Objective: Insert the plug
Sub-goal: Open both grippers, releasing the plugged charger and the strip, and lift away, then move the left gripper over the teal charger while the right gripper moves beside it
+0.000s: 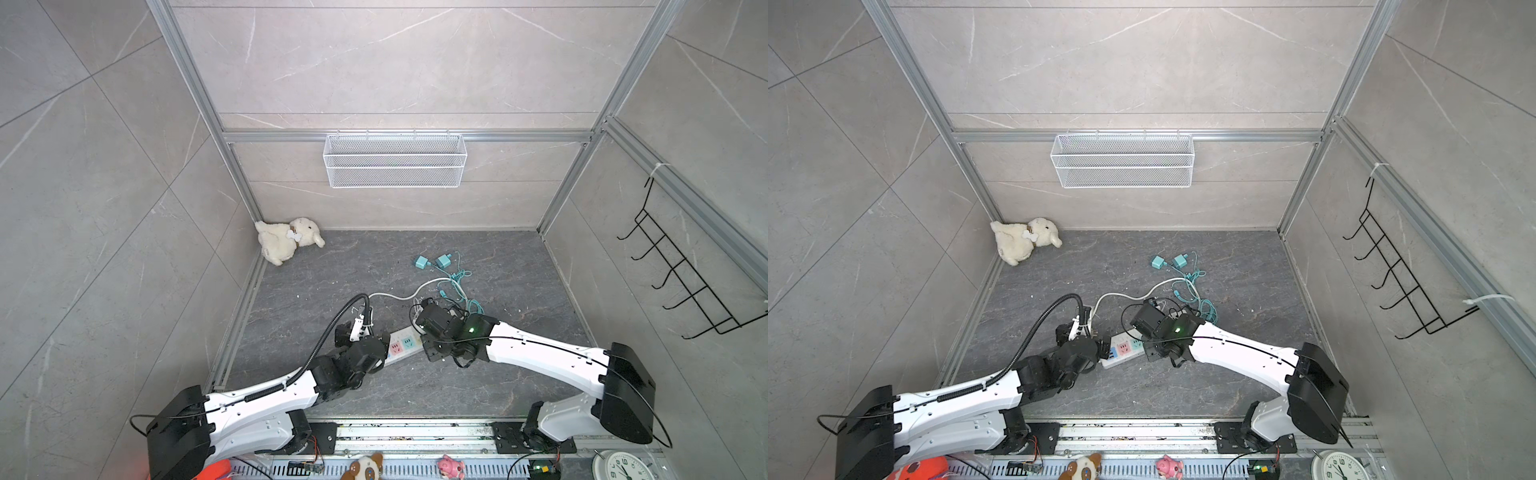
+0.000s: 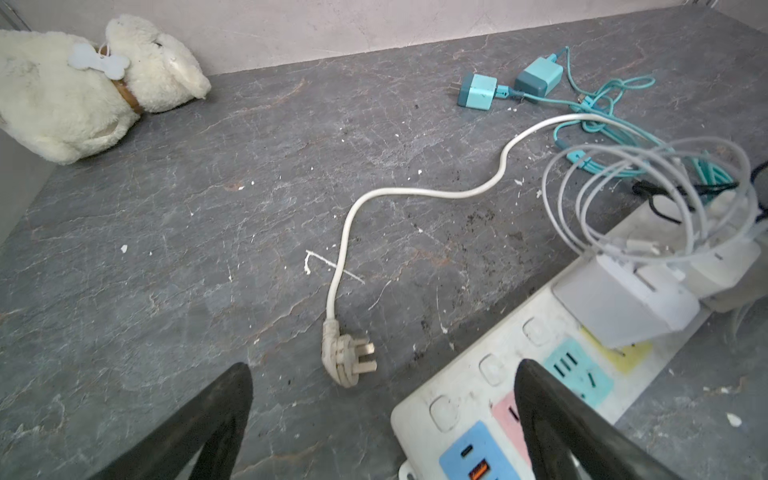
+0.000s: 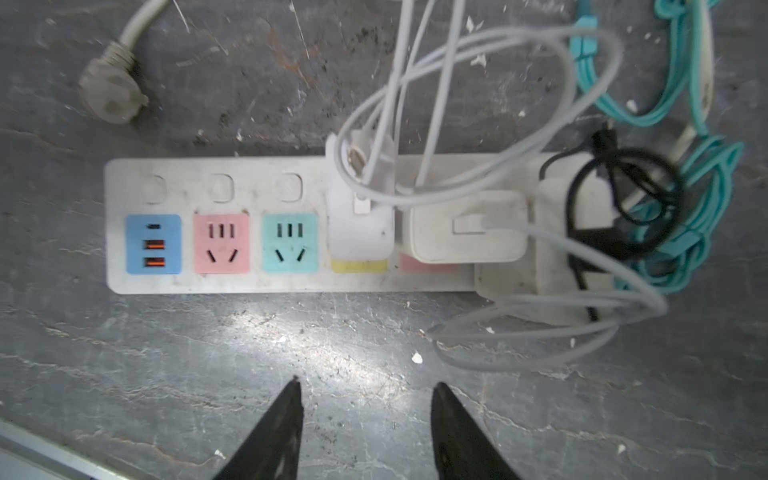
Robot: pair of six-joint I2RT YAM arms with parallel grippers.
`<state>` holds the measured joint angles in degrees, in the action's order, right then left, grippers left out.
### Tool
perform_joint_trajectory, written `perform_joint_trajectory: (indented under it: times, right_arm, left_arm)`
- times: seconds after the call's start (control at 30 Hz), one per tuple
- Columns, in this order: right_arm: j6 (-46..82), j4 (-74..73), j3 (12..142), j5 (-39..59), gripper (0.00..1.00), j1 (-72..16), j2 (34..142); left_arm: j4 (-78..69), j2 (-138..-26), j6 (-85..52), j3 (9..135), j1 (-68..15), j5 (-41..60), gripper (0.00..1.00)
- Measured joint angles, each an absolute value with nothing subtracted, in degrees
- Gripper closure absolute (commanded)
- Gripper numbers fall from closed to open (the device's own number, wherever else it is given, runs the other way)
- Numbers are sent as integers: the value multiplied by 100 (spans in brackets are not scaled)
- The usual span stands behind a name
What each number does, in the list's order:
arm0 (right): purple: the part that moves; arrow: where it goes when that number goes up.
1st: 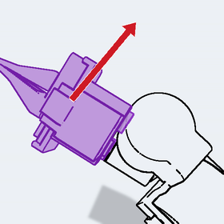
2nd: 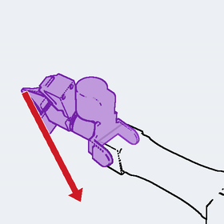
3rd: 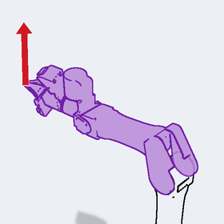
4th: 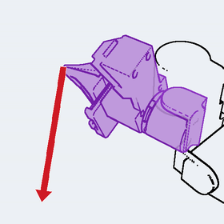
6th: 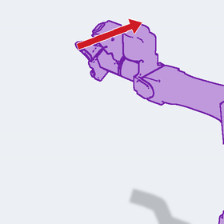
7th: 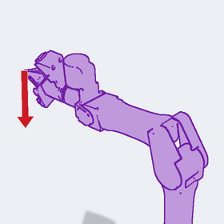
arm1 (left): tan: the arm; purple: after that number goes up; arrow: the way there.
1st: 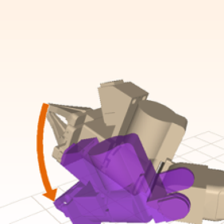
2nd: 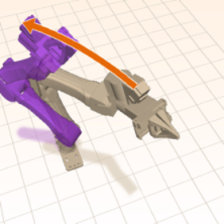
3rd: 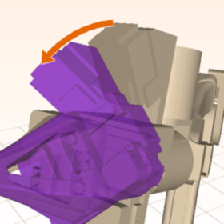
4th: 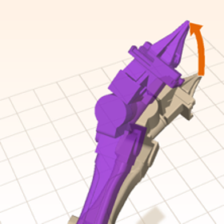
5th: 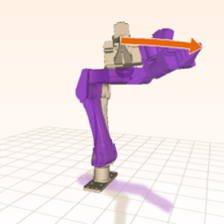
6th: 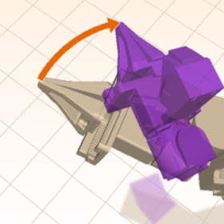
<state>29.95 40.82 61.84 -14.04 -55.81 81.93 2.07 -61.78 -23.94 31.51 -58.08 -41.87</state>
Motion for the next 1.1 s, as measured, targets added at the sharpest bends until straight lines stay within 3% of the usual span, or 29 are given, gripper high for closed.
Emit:
perform_joint_trajectory:
  times: [0.17, 0.37, 0.7, 1.1]
  right_arm:
    - [2840, 4298, 6823, -1546, 46, -5352, 8176]
    - [2591, 4283, 7494, -1347, 45, -4156, 8409]
    - [2327, 3881, 8976, -405, 46, -2443, 10304]
    - [2394, 3452, 8753, 119, 46, -2021, 10676]
  left_arm:
    - [-10, -6969, -1846, 3959, -5089, -3422, 0]
    - [-183, -8149, -1208, 5207, -4254, -2456, 0]
    - [-97, -10689, -668, 7865, -3122, -541, 0]
    - [1507, -13290, -591, 11421, -2714, 869, 0]
